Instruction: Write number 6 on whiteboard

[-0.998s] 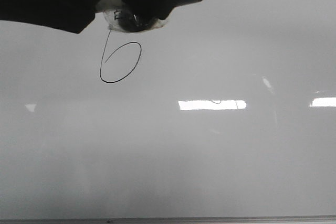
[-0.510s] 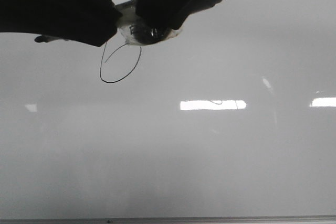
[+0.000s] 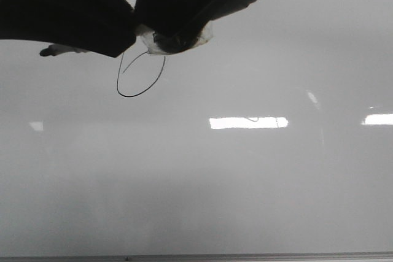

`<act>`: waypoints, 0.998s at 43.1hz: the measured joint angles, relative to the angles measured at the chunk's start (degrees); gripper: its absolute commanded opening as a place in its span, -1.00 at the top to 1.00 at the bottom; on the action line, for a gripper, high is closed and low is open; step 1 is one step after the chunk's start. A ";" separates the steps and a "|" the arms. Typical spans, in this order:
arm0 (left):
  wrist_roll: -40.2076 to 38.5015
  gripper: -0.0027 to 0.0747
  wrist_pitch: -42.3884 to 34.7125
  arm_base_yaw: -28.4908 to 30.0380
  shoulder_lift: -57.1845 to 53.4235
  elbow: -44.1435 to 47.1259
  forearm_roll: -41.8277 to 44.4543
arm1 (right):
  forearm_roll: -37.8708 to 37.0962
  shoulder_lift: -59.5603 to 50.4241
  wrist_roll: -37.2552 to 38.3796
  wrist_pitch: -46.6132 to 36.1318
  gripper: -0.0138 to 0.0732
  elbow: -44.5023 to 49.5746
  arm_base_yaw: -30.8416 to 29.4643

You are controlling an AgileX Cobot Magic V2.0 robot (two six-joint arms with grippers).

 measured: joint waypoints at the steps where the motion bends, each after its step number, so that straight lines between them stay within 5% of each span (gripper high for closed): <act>1: 0.00 0.98 0.00 0.12 0.00 0.00 0.12 | -0.61 -0.58 0.69 0.35 -0.65 0.00 -0.24; 12: -8.68 0.98 0.34 11.24 -1.66 0.75 0.21 | -5.67 -13.49 15.62 0.50 -0.55 7.19 -9.34; 30: -27.08 0.98 1.86 50.79 -11.92 1.48 -1.35 | -8.88 -44.72 35.81 -8.21 0.86 34.88 -29.90; 37: -27.86 0.98 1.14 59.59 -11.72 2.59 -3.40 | -8.88 -51.34 36.25 -8.62 0.82 39.83 -31.17; 43: -27.86 0.98 -7.40 61.37 -9.51 8.38 -3.74 | -8.88 -53.24 36.34 -10.18 0.82 41.73 -31.21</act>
